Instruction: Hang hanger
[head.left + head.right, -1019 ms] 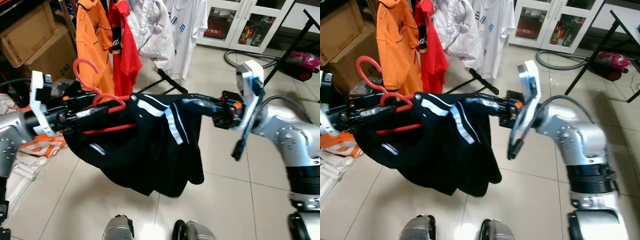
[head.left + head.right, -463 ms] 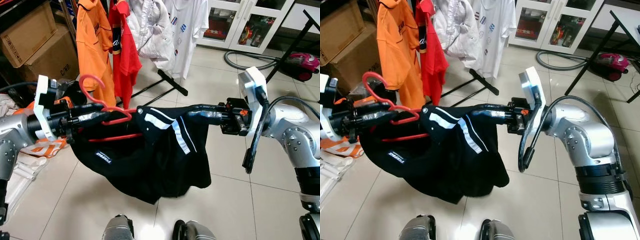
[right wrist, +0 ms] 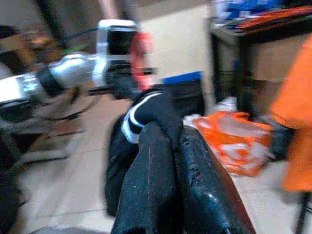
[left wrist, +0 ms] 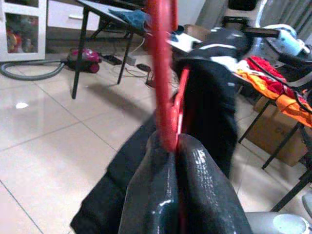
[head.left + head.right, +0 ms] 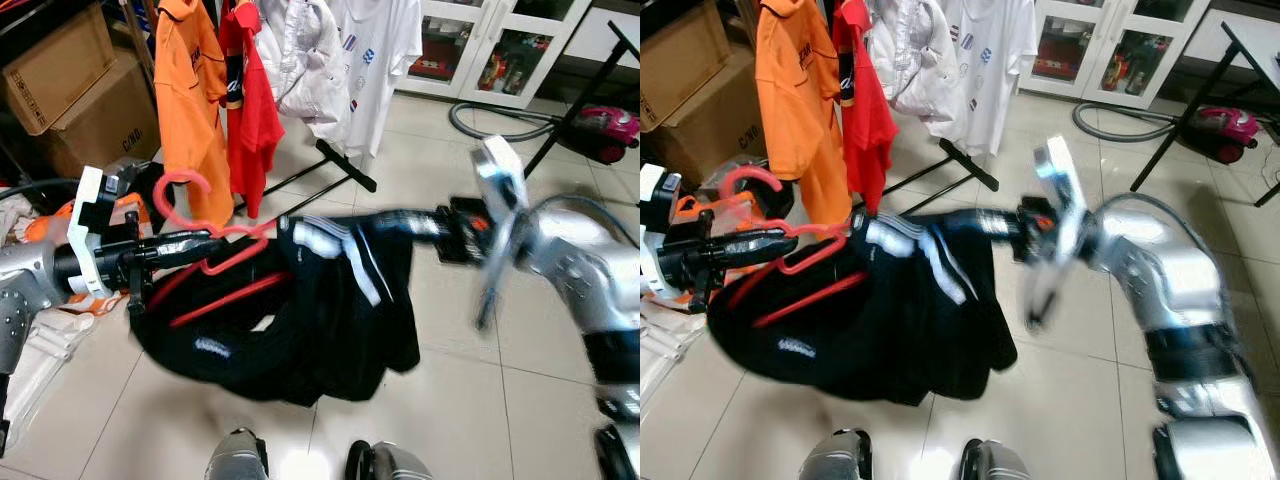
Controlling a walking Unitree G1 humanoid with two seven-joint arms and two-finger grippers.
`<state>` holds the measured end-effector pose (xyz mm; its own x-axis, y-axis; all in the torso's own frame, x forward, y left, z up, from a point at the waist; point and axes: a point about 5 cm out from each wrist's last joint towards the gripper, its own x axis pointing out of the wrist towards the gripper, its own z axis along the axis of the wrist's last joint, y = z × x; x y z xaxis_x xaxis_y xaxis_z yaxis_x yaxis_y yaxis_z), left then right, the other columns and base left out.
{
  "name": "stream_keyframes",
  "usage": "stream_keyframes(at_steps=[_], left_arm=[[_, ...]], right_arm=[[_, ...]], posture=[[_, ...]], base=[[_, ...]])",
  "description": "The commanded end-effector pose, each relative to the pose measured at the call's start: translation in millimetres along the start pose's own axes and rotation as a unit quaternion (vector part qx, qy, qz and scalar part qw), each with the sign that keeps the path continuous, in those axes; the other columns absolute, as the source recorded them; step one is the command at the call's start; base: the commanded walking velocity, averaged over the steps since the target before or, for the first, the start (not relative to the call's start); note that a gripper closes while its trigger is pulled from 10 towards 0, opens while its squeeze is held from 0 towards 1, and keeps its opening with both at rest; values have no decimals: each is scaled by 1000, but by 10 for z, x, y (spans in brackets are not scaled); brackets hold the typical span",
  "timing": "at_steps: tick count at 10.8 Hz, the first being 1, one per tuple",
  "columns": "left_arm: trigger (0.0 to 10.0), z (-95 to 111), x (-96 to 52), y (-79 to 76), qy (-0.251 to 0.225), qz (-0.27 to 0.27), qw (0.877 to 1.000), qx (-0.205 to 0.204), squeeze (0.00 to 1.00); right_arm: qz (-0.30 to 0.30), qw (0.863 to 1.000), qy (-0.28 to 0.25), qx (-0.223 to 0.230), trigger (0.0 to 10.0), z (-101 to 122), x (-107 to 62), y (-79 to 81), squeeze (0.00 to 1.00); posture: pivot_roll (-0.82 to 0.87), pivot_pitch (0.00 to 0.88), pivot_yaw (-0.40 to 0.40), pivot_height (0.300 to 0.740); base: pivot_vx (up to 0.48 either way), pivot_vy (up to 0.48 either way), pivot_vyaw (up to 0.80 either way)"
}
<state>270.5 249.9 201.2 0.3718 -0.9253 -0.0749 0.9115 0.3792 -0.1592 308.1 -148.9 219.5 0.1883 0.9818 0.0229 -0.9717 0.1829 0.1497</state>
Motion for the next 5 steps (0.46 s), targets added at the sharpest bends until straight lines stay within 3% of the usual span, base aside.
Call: stream_keyframes(at_steps=[1,2,5], left_arm=[[0,62,48,-55,-9,-19,1000,13,0],[0,52,53,-68,-9,-19,1000,11,0],[0,43,61,-87,-9,-19,1000,9,0]], right_arm=[[-6,1000,-4,-14,3059,60,34,-9,1000],[-22,1000,-2,-16,10000,43,38,-47,1000],[-31,999,-6,-13,10000,46,9,-101,1000]], posture=[[27,124,-6,740],[30,126,-8,740],[30,133,-8,740]], base=[[0,0,0],[0,0,0],[0,0,0]])
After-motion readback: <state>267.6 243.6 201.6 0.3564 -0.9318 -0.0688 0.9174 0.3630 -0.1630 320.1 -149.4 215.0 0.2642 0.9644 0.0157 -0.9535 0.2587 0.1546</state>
